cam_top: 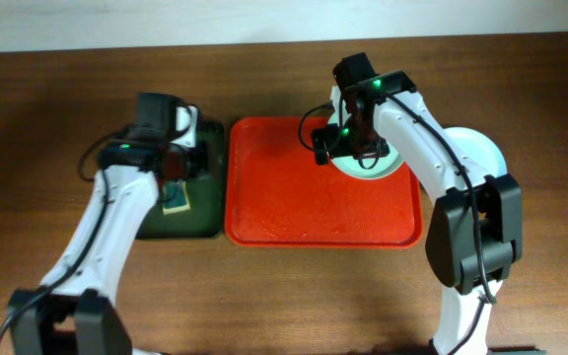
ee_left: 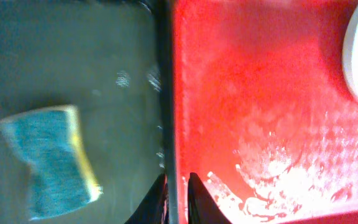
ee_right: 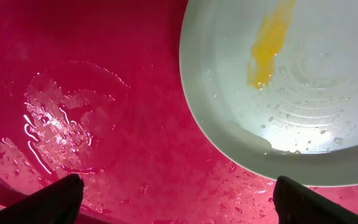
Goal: Clean dirty plates on tray and stack at the side
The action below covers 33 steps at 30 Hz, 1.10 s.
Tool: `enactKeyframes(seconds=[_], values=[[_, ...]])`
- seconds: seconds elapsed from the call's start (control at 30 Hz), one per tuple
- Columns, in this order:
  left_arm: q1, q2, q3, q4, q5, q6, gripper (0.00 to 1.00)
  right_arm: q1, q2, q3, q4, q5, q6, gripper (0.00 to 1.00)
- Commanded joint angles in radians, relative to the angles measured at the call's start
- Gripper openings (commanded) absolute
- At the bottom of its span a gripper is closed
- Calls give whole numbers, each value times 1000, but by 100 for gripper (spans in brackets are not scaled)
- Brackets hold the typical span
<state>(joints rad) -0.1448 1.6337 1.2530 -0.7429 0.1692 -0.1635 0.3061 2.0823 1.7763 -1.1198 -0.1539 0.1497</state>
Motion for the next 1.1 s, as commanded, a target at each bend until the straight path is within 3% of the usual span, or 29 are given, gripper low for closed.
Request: enactKeyframes(seconds=[0.0,0.17,0.33,0.67,1.07], values=[[-25,77,106,-46,6,32,11,-5,-26,-11,3,9,-4,99],[-26,274,448,-263,-29,84,20,-5,-26,-11,3,9,-4,98],[-32,417,534,-253,-36,90,37,-5,-26,-11,3,9,-4,99],[-61,568,534,-192,-66,90,30,-5,-26,-11,3,9,-4,99],[-71,579,474,-162,-96,90,17,-5,-26,-11,3,9,-4,99]])
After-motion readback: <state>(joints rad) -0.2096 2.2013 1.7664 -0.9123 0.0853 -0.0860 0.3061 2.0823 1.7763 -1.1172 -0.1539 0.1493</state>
